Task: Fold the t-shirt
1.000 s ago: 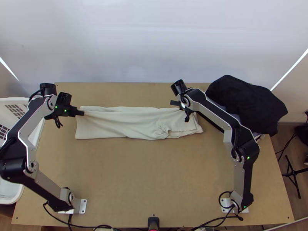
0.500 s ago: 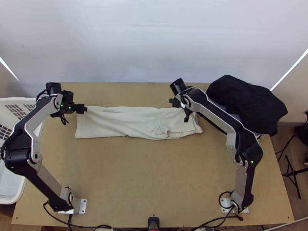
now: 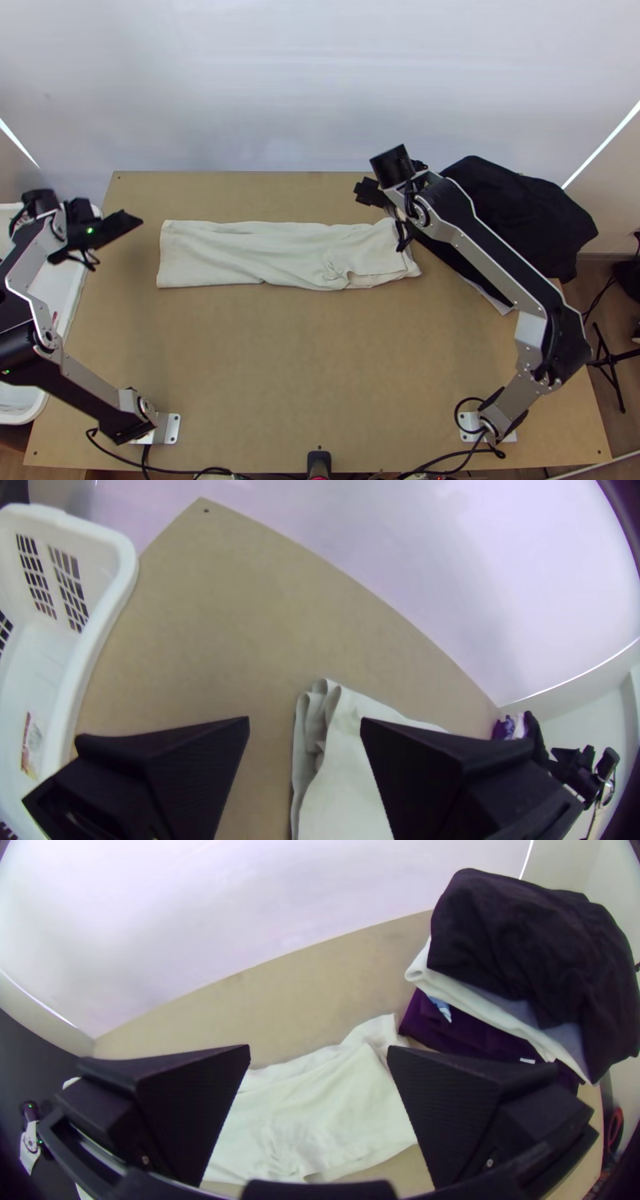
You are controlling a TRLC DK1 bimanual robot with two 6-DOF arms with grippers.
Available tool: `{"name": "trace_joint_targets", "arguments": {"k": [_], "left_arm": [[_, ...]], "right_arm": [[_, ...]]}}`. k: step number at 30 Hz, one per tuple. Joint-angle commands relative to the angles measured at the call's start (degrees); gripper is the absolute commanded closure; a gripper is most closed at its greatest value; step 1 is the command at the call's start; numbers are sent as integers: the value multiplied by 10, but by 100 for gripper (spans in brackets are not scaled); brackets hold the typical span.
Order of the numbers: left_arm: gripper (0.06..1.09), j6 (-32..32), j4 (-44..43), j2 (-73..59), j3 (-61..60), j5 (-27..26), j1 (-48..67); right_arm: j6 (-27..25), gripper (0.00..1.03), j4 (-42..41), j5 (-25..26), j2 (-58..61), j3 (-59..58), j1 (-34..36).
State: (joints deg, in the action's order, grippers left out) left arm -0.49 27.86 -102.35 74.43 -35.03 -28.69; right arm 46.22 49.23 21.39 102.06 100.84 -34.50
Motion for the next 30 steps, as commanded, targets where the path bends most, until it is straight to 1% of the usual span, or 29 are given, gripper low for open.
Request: {"name": "trace_joint_targets", "arguments": {"k": [1, 8, 17, 23, 27, 30], "left_arm": [[26, -4, 16, 3, -61, -111, -49], [26, 15, -6, -5, -102, -123, -42], [27, 24, -53, -8, -132, -116, -14], [27, 24, -77, -15, -139, -90, 13], [27, 25, -108, -24, -148, -58, 35], [27, 25, -109, -30, -148, -48, 46]], "right_arm": [[35, 7, 32, -35, -23, 0, -17], [61, 7, 47, -45, -29, 1, -21], [63, 7, 47, -46, -31, 5, -18], [64, 7, 47, -46, -33, 6, -14], [63, 7, 47, -46, -37, 9, -10], [63, 7, 47, -46, -40, 9, -5]]}}
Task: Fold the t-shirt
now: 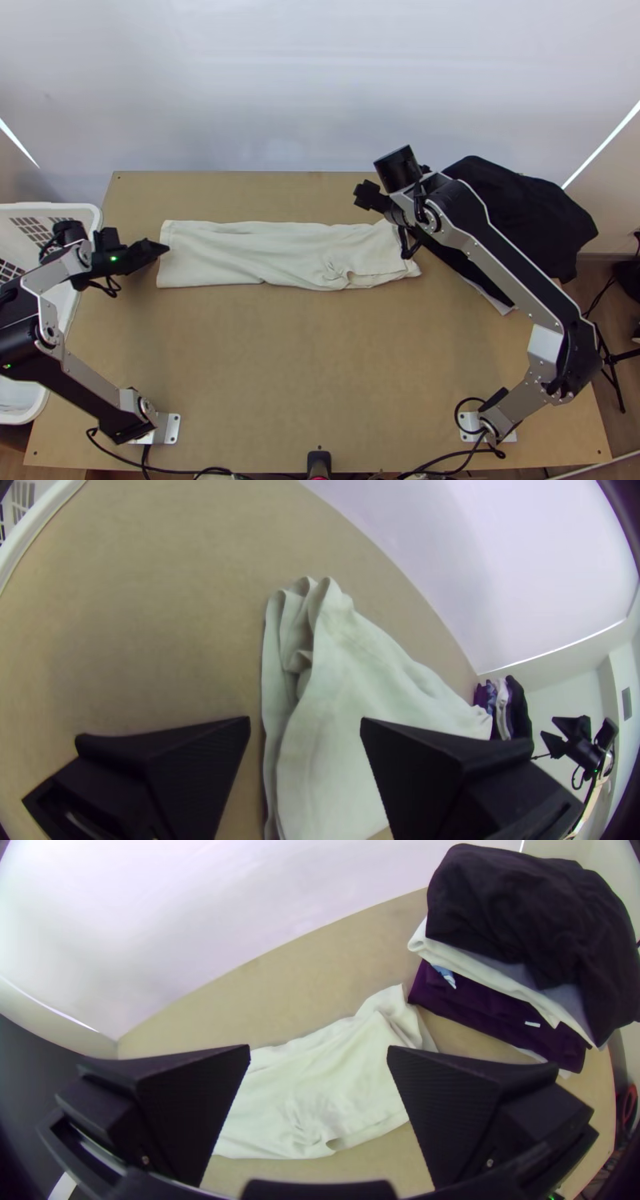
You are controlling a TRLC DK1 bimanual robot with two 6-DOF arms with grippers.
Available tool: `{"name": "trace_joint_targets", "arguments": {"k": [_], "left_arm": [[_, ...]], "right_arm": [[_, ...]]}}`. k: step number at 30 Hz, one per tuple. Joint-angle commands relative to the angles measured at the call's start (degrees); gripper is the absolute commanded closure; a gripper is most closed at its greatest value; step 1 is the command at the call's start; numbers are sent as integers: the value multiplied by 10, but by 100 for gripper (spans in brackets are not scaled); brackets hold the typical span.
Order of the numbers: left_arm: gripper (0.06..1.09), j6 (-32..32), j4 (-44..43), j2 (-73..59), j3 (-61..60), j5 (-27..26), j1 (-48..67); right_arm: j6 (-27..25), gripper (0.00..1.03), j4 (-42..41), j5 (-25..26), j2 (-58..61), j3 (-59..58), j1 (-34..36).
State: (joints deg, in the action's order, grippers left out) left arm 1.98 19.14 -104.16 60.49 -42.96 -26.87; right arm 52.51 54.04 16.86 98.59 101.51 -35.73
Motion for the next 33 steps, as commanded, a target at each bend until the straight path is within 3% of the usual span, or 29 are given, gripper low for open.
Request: {"name": "trace_joint_targets", "arguments": {"k": [1, 12, 15, 16, 17, 20, 25, 29, 33], "left_arm": [[27, 0, -22, -14, -10, 35, 33], [27, -37, -32, -12, -19, 35, 115], [27, -49, -42, -10, -19, 57, 138], [32, -51, -42, -8, -19, 60, 139], [46, -59, -43, -5, -19, 65, 139], [106, -74, -72, 9, -24, 101, 123], [105, -41, -39, 27, -15, 102, 25], [105, 34, 42, 6, 45, 101, -74], [105, 59, 95, 5, 94, 101, -132]], "right_arm": [[0, 7, -1, -1, -5, 4, 10], [-5, 7, -1, -1, -6, 18, 18], [-5, 7, -1, -2, -5, 23, 23], [-5, 7, -1, -2, -5, 23, 25], [-5, 7, -1, -2, -5, 24, 26], [-5, 7, -1, -2, -9, 22, 32], [-5, 7, 0, -10, -26, 11, 54], [-6, 7, 0, -15, -38, -2, 70], [-12, 7, -1, -16, -47, -16, 80]]}}
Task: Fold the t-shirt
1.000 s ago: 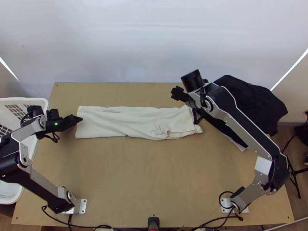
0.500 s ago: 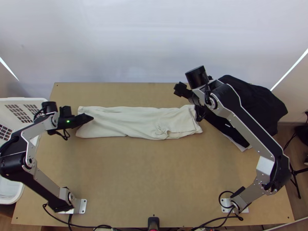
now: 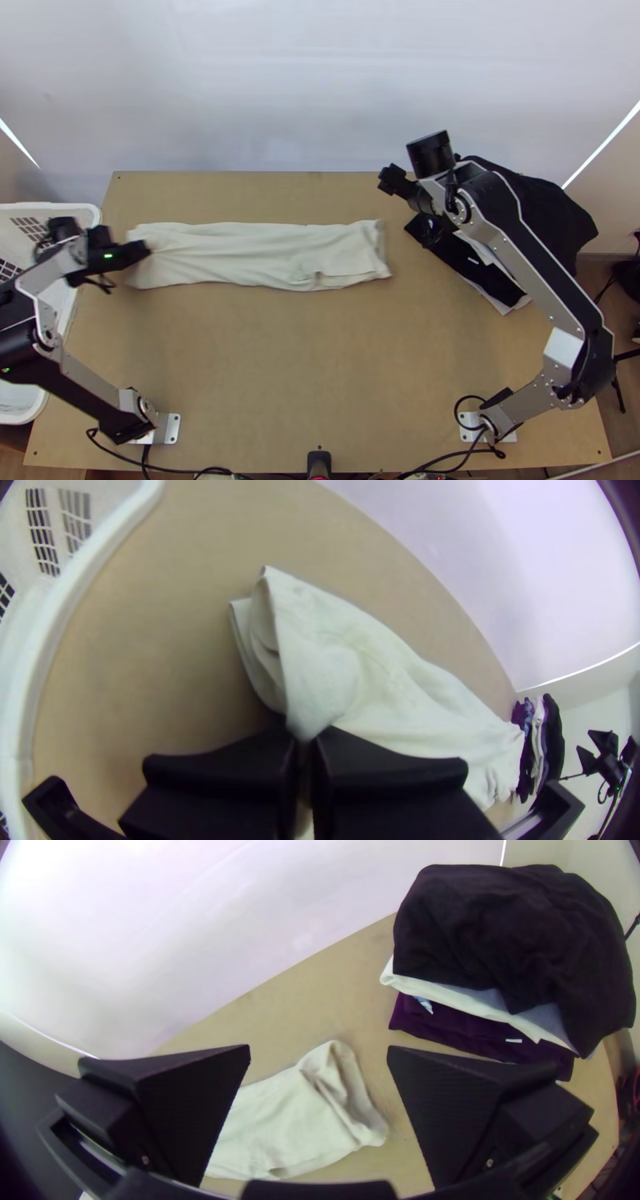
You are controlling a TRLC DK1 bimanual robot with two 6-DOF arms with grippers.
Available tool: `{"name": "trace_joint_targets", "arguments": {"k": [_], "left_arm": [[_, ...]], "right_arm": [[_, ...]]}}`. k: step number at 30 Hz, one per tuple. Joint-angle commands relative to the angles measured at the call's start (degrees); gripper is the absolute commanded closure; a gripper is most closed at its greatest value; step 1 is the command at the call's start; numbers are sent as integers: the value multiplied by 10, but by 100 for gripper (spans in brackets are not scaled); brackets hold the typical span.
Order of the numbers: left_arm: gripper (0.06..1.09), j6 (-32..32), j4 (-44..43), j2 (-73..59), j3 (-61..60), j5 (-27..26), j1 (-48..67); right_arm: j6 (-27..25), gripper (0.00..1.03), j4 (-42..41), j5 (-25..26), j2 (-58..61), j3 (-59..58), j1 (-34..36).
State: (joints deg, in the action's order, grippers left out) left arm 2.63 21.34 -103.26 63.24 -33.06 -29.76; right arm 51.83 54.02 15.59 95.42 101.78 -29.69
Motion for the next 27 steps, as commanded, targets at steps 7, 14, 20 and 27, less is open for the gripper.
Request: {"name": "trace_joint_targets", "arguments": {"k": [7, 14, 20, 27], "left_arm": [[105, 47, 182, 105, 97, 27, -54], [105, -50, 255, 188, 148, 57, 124], [105, -138, 258, 163, 214, 103, 289], [105, -198, 259, 100, 289, 132, 419]], "right_arm": [[-9, 7, -1, -3, -33, -36, 31], [-14, 7, -1, -4, -49, -43, 47], [-10, 7, -1, -7, -62, -42, 61], [-4, 7, -1, -9, -74, -42, 82]]}}
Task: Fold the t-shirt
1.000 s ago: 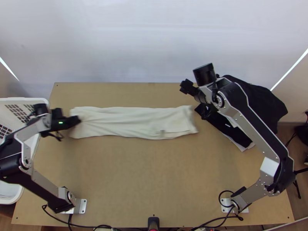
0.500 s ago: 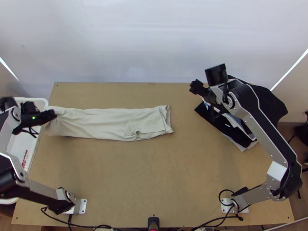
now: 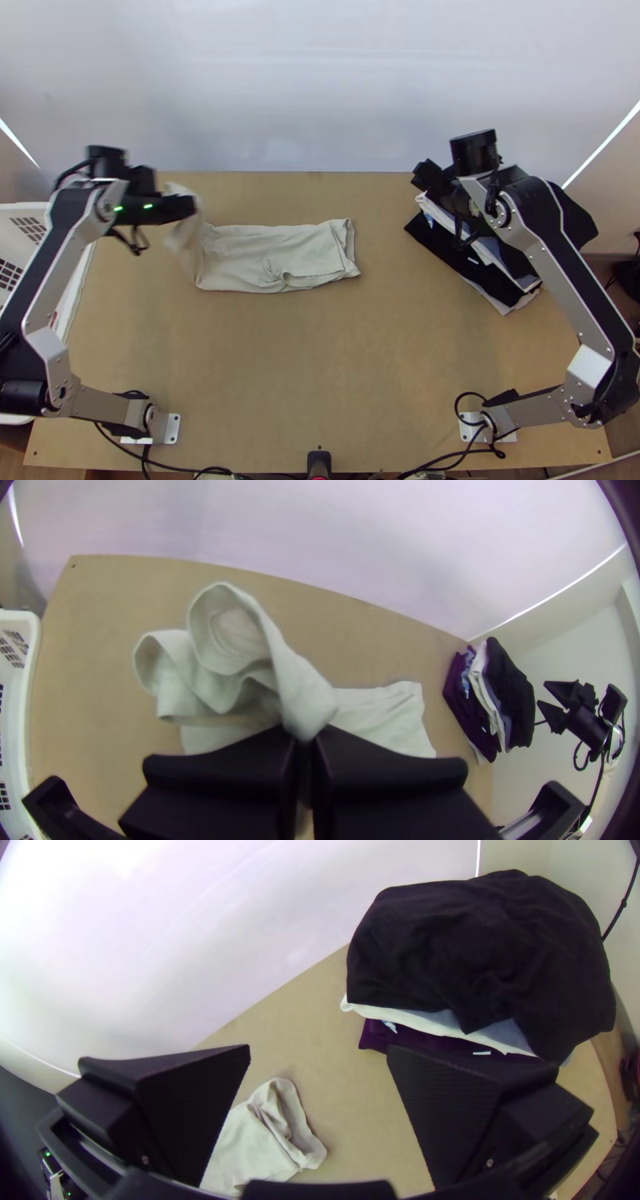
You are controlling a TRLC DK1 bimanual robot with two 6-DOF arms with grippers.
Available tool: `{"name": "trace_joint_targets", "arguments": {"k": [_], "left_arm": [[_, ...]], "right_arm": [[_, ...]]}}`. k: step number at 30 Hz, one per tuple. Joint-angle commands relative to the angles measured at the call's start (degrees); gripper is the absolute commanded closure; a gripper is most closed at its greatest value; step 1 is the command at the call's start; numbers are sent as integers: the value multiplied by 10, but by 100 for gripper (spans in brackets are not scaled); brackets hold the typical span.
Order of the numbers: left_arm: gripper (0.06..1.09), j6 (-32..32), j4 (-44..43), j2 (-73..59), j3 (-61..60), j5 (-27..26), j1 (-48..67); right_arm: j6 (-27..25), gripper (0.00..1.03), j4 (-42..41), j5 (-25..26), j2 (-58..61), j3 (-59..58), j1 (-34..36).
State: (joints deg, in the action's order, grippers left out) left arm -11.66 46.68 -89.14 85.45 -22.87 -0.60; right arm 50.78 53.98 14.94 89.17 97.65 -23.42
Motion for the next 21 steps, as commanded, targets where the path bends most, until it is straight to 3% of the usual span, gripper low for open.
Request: {"name": "trace_joint_targets", "arguments": {"k": [1, 21], "left_arm": [[105, -61, 6, -52, 76, 34, 142], [105, -78, 20, -227, 220, 80, 354]], "right_arm": [[5, 7, 0, -5, -13, -1, 25], [7, 7, 0, -28, -54, -41, 69]]}}
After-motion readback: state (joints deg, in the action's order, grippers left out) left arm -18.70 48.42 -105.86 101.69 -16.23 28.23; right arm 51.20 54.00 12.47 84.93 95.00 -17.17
